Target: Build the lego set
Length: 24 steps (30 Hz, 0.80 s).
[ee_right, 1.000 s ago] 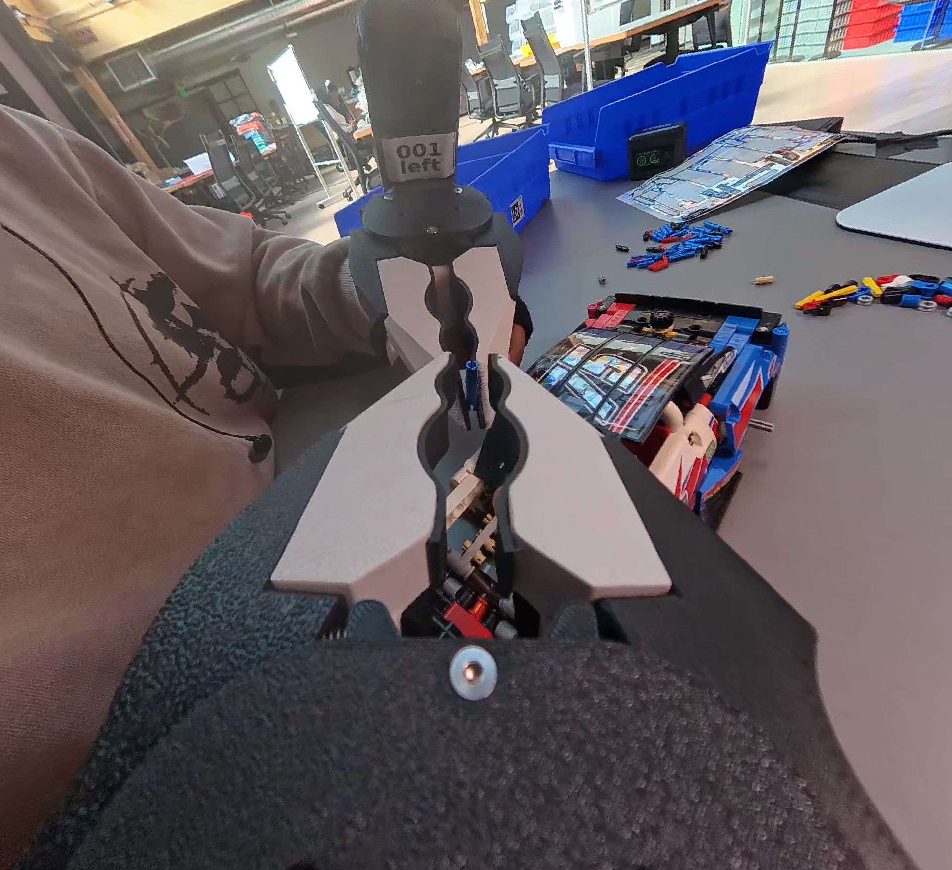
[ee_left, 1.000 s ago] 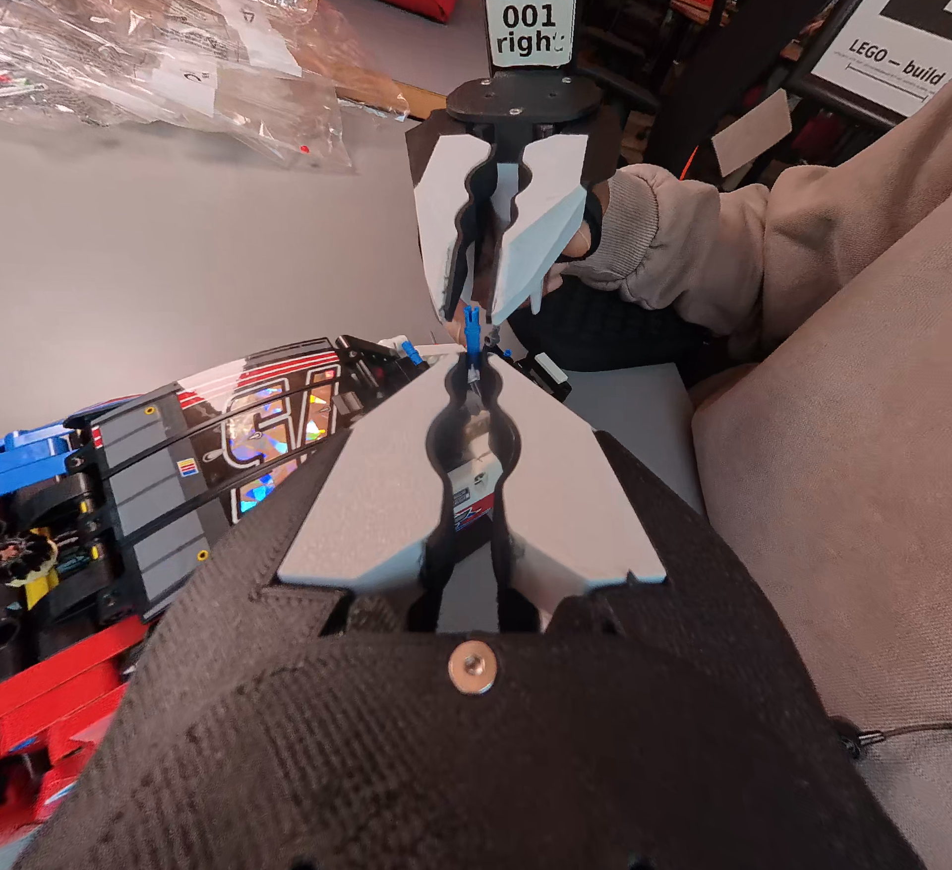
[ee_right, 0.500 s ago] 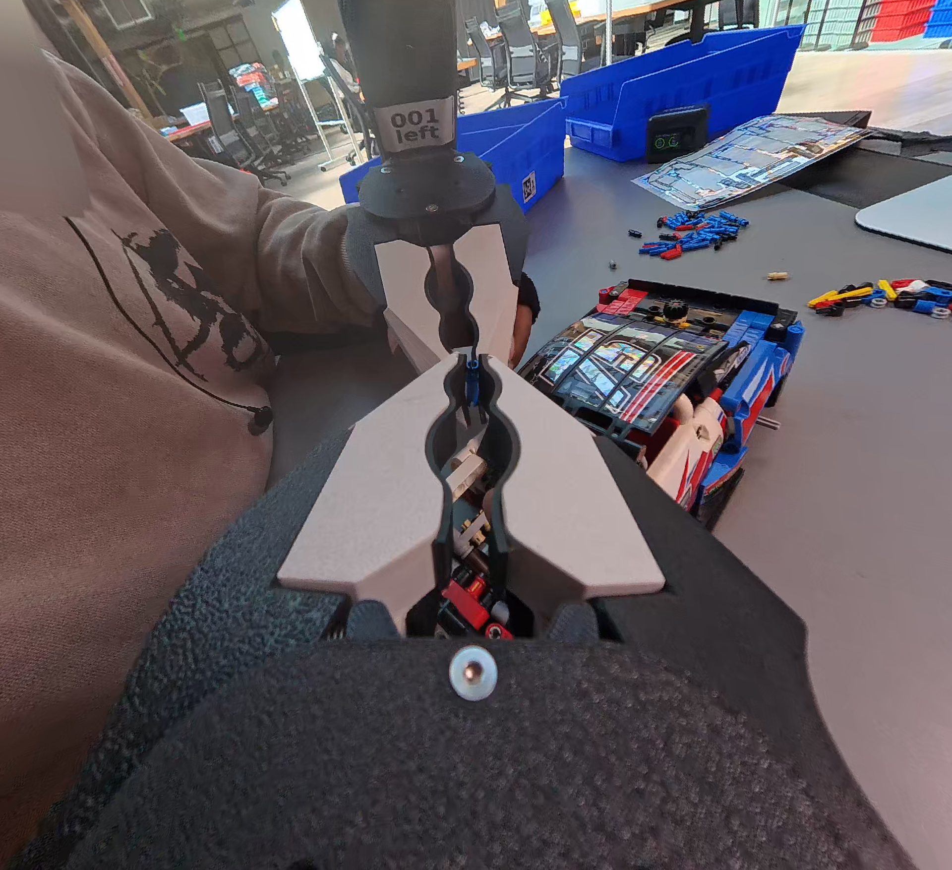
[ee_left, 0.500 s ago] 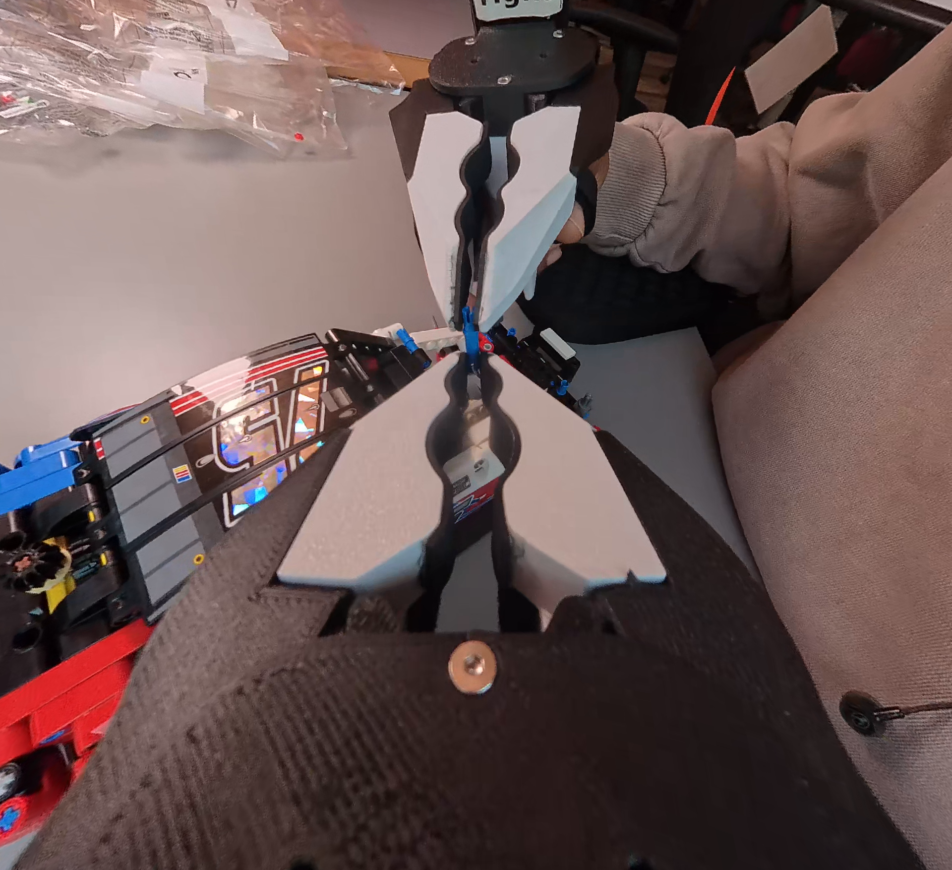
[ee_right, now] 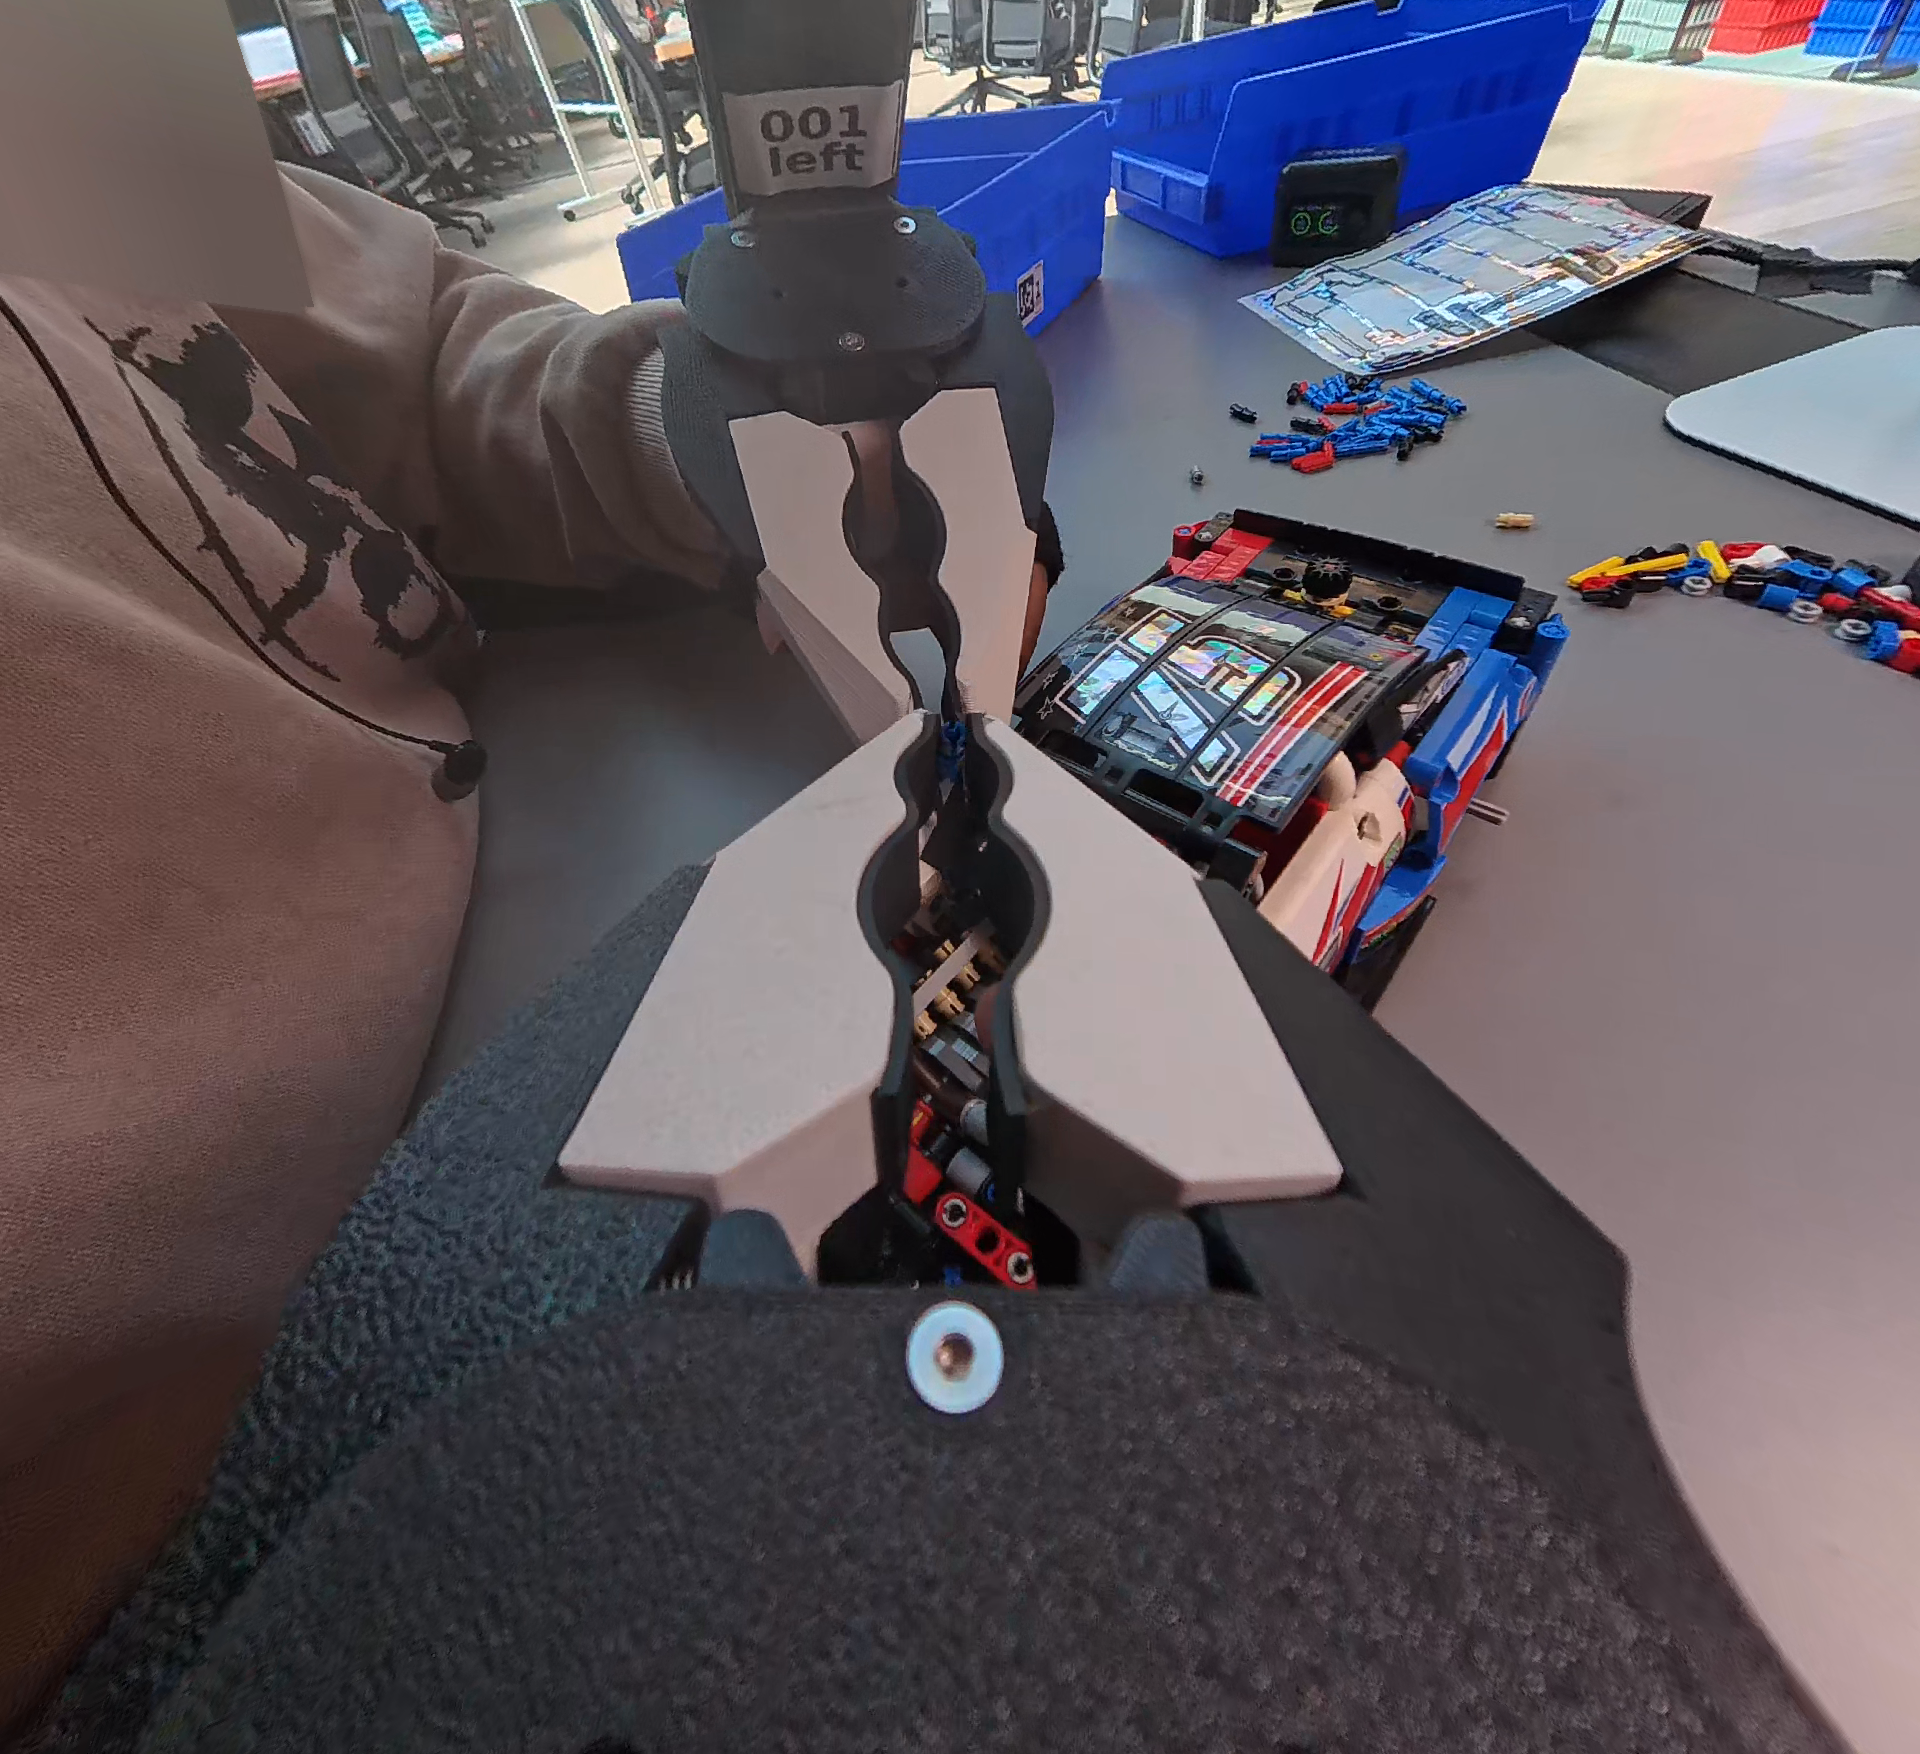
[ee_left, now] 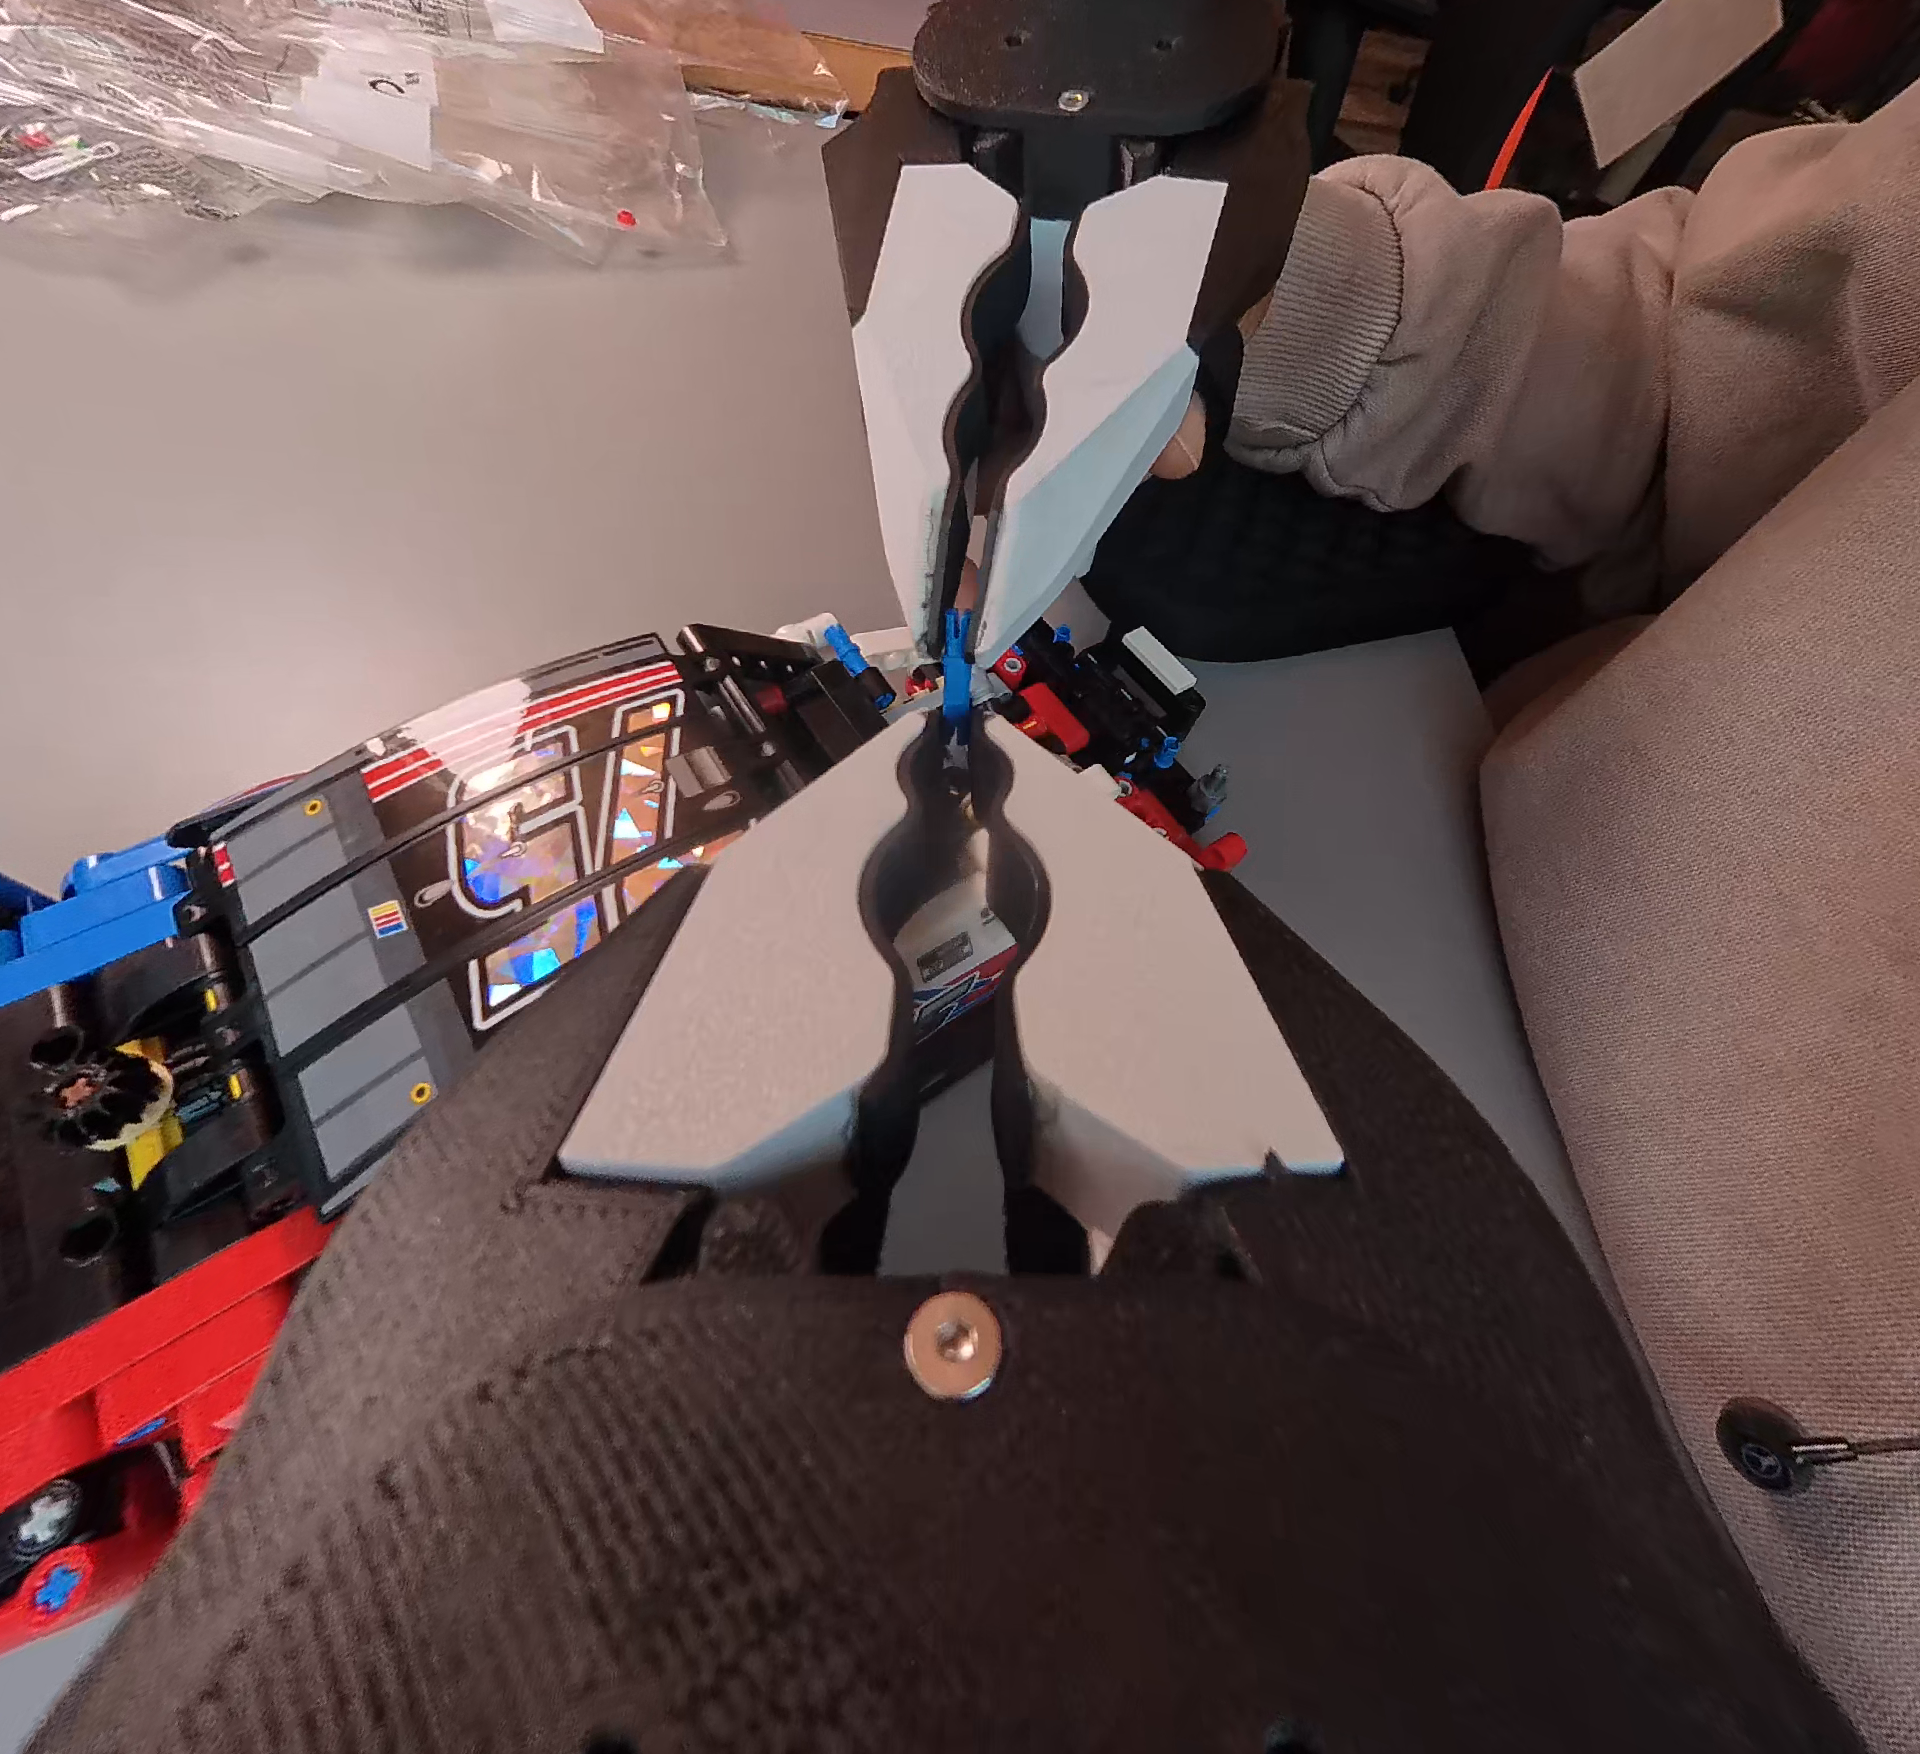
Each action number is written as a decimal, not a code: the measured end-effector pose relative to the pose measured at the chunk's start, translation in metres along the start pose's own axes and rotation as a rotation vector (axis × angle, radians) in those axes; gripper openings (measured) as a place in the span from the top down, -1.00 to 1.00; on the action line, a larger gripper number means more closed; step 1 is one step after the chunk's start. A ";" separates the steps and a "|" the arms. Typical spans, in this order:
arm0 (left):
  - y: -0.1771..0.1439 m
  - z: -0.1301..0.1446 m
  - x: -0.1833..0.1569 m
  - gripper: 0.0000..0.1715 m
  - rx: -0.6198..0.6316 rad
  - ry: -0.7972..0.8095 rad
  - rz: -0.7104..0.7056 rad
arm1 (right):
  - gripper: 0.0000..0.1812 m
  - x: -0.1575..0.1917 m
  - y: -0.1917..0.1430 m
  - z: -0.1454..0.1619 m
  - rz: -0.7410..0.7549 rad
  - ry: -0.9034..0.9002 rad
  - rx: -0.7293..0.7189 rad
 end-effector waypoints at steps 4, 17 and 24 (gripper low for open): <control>0.000 -0.001 0.000 0.97 -0.006 -0.009 0.005 | 0.99 0.002 0.000 -0.002 0.005 -0.018 -0.008; -0.005 -0.006 -0.004 0.93 -0.022 0.033 -0.009 | 0.99 0.003 0.003 0.002 0.017 -0.016 0.021; -0.013 -0.014 0.003 0.97 -0.242 -0.209 0.175 | 0.93 0.001 -0.006 -0.009 -0.016 0.081 -0.166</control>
Point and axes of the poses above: each gripper's, where its closed fingertips meet, y out along the fingers, z out of its underside, x = y × z across the jaws, the point moved 7 cm from there along -y, back along the fingers, and after that the axes turned 8 degrees about -y, right-handed, at the moved point
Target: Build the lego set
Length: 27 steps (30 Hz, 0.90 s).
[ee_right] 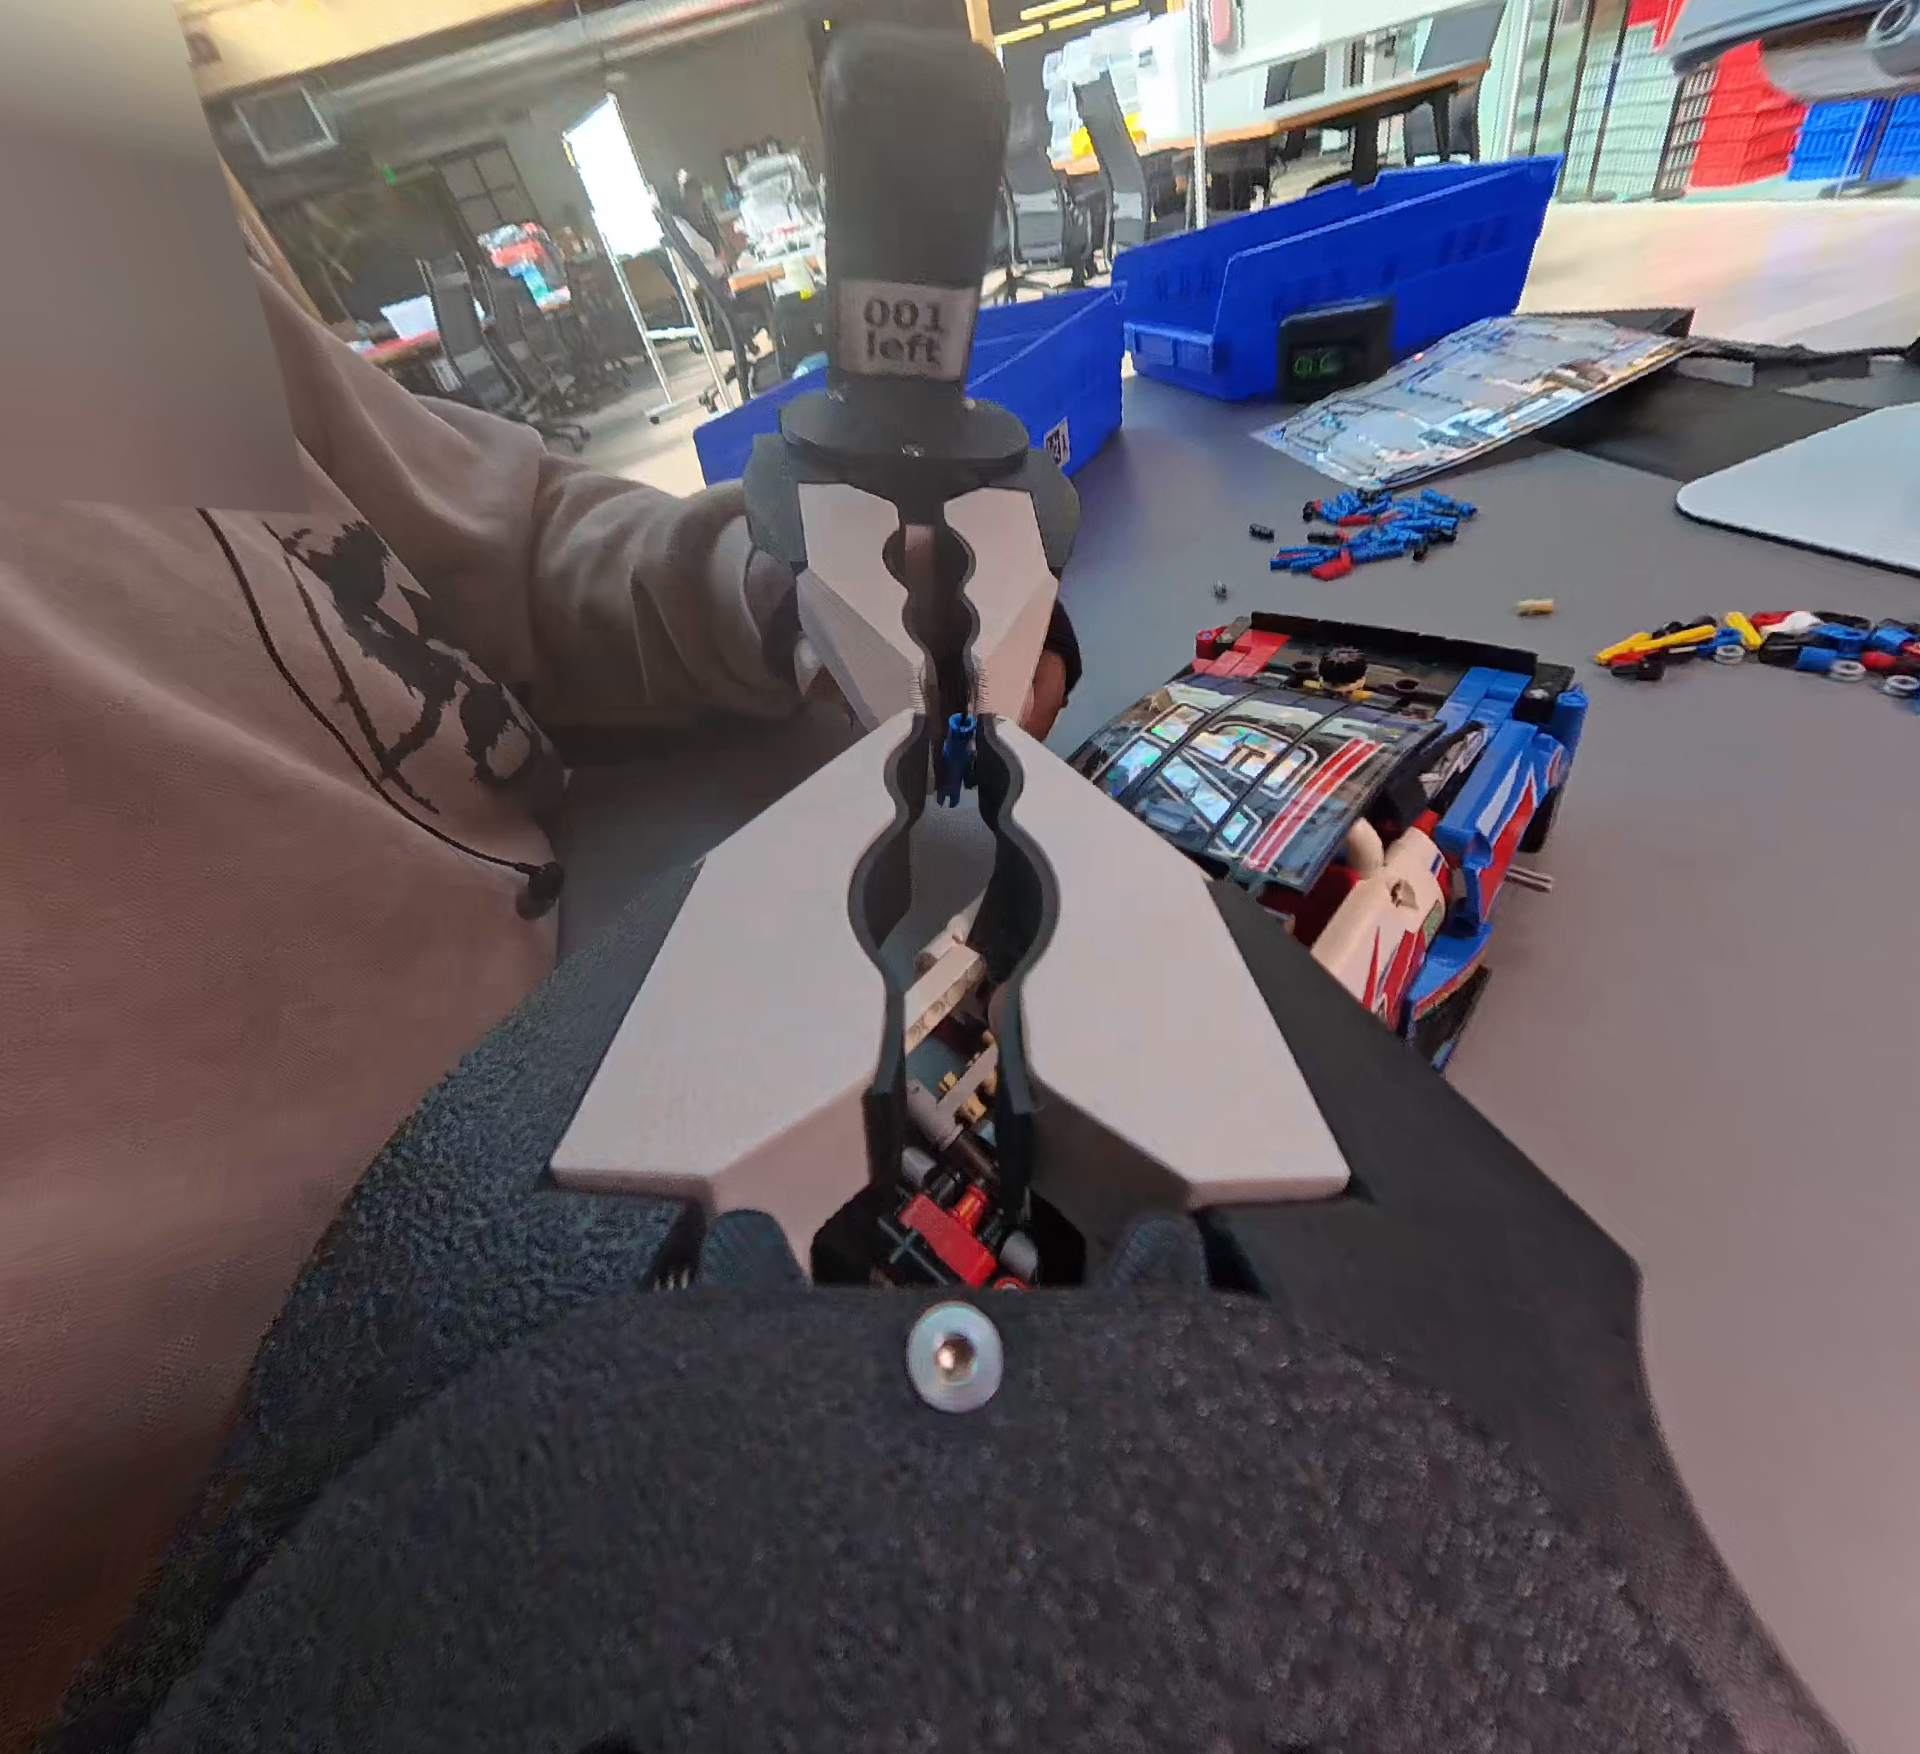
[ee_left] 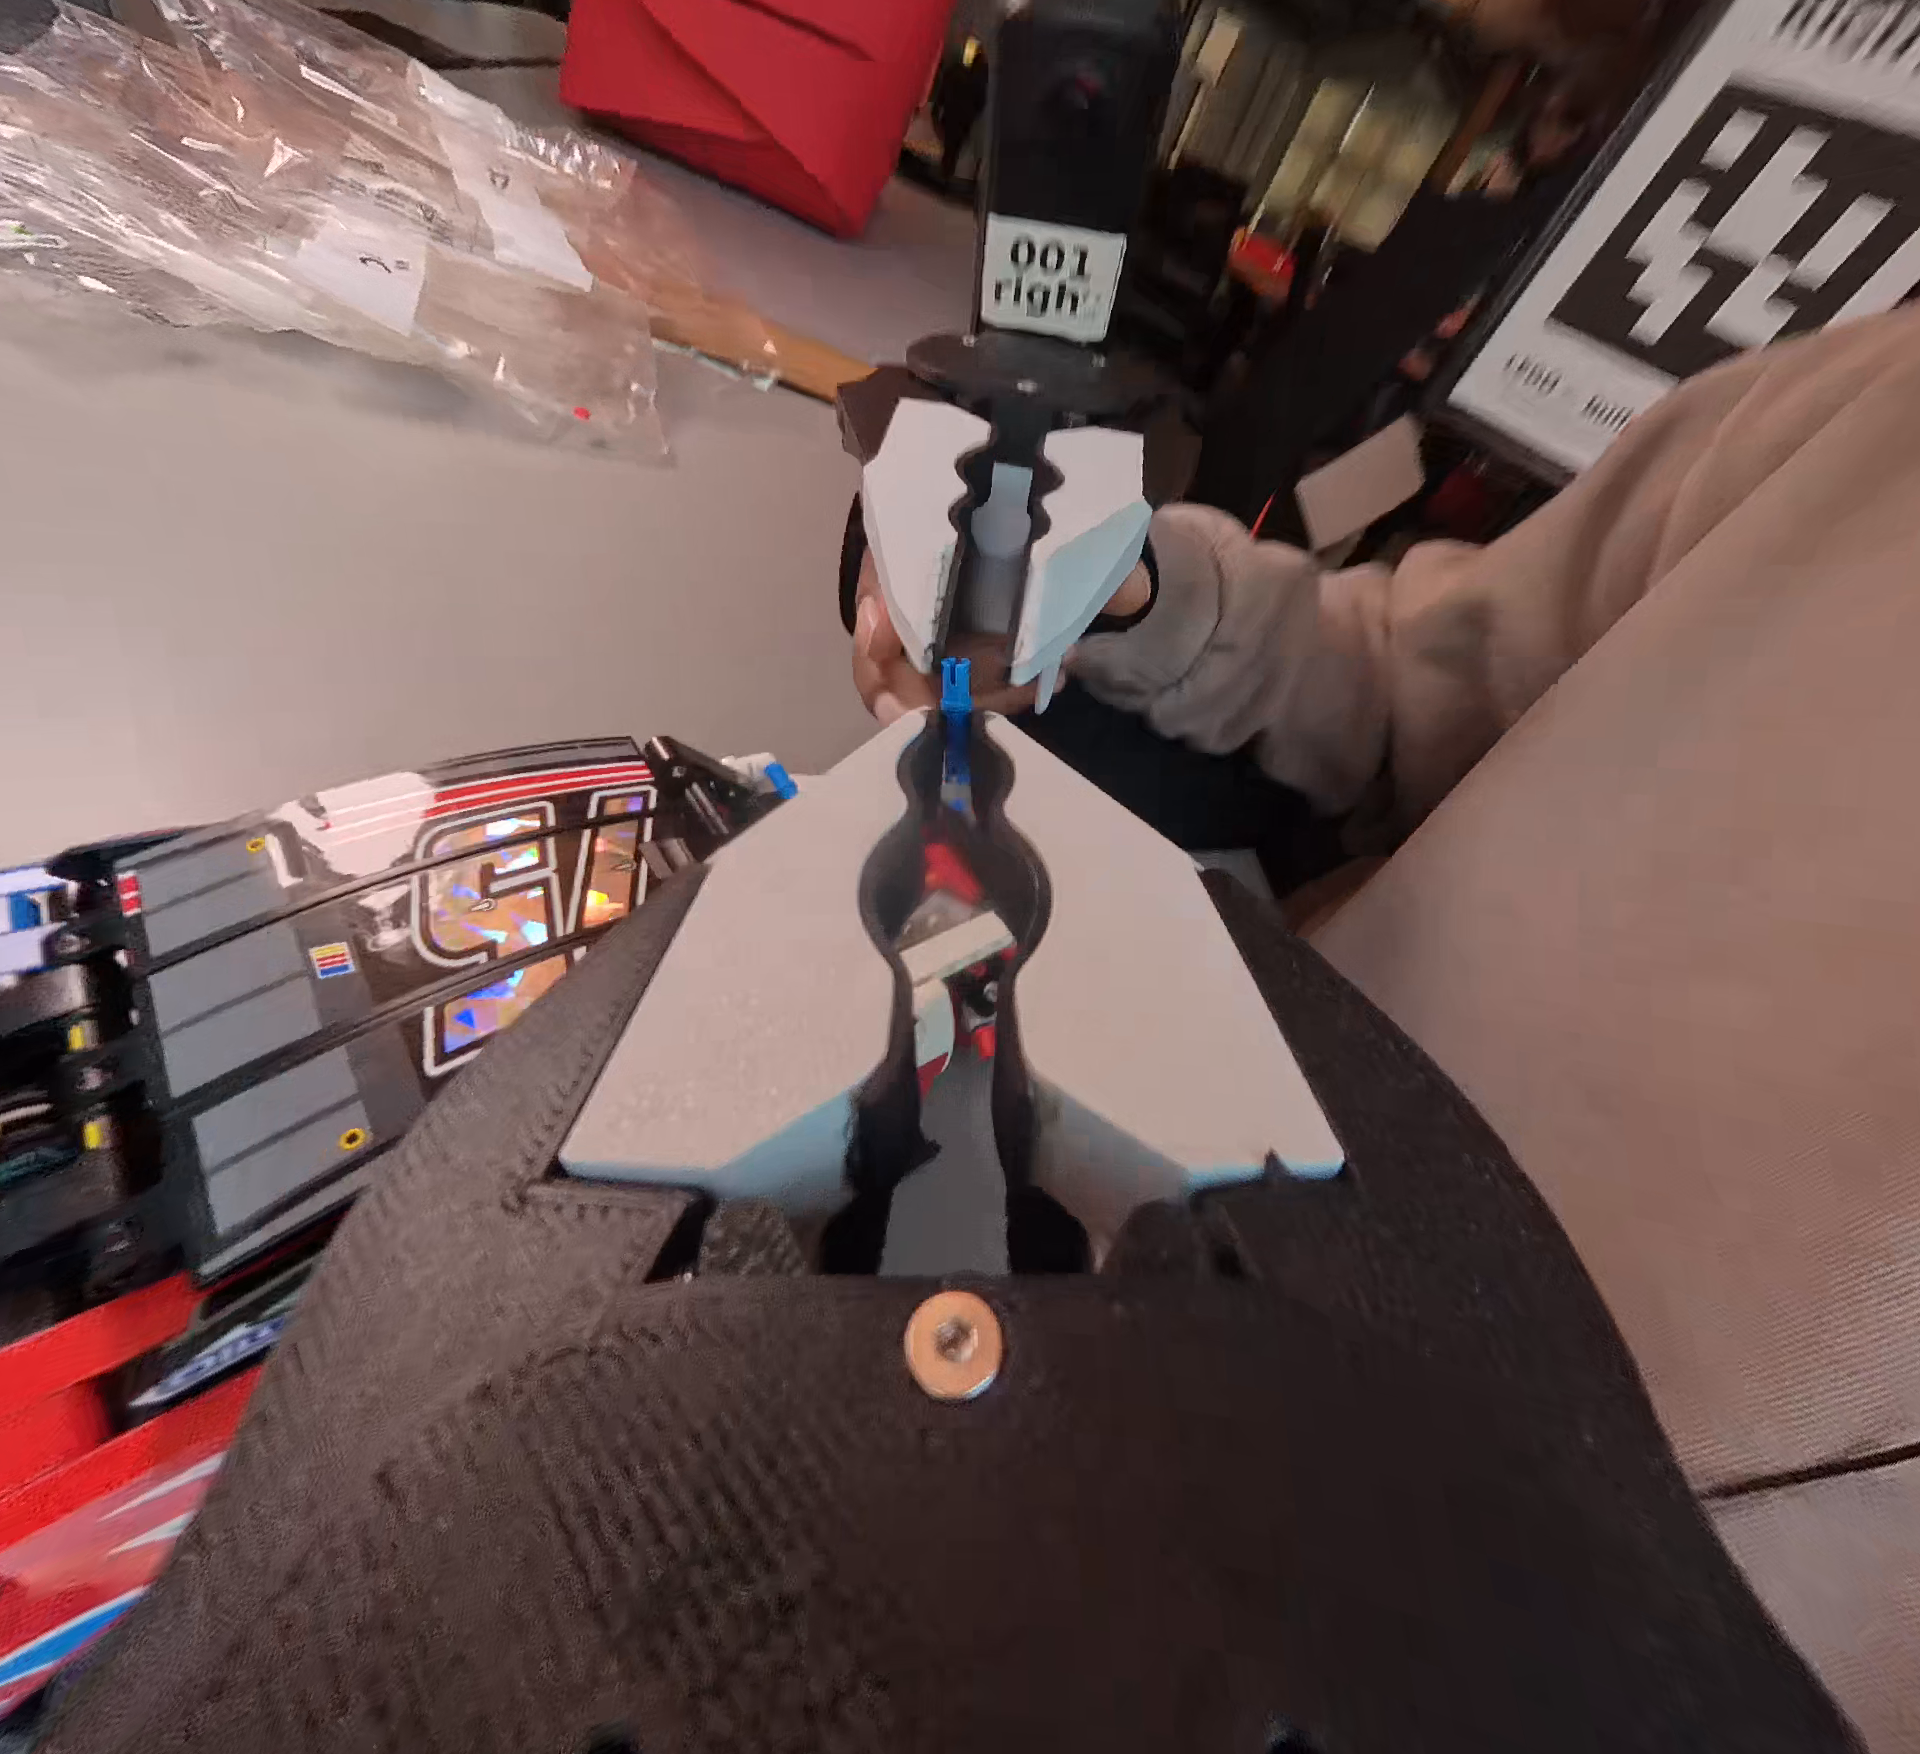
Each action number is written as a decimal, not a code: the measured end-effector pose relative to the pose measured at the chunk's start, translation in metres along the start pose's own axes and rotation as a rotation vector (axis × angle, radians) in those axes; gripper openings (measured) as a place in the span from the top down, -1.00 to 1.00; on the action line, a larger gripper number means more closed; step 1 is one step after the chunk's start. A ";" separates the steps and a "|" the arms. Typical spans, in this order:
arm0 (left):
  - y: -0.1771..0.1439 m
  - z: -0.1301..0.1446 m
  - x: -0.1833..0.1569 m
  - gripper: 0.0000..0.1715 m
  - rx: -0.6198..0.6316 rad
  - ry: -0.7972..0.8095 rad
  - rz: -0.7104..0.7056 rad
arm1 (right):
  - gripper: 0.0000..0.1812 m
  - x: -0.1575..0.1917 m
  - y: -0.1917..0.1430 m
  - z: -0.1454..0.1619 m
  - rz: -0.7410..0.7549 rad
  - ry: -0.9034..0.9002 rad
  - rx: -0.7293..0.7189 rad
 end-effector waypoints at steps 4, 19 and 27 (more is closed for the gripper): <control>-0.010 -0.011 0.010 0.97 -0.241 -0.293 0.150 | 0.86 0.000 -0.010 -0.013 0.063 -0.081 -0.089; -0.001 -0.015 0.011 0.97 -0.510 -0.657 0.298 | 0.91 0.017 0.017 -0.024 0.634 -0.794 0.084; -0.002 -0.019 0.001 0.92 -0.359 -0.509 0.323 | 0.98 0.022 0.002 -0.027 0.464 -0.747 0.010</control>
Point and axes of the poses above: each gripper's, where its closed fingertips meet, y out along the fingers, z out of its underside, x = y × z across the jaws, the point moved 7 cm from there along -y, back along the fingers, and after that the axes turned 8 degrees about -y, right-handed, at the moved point
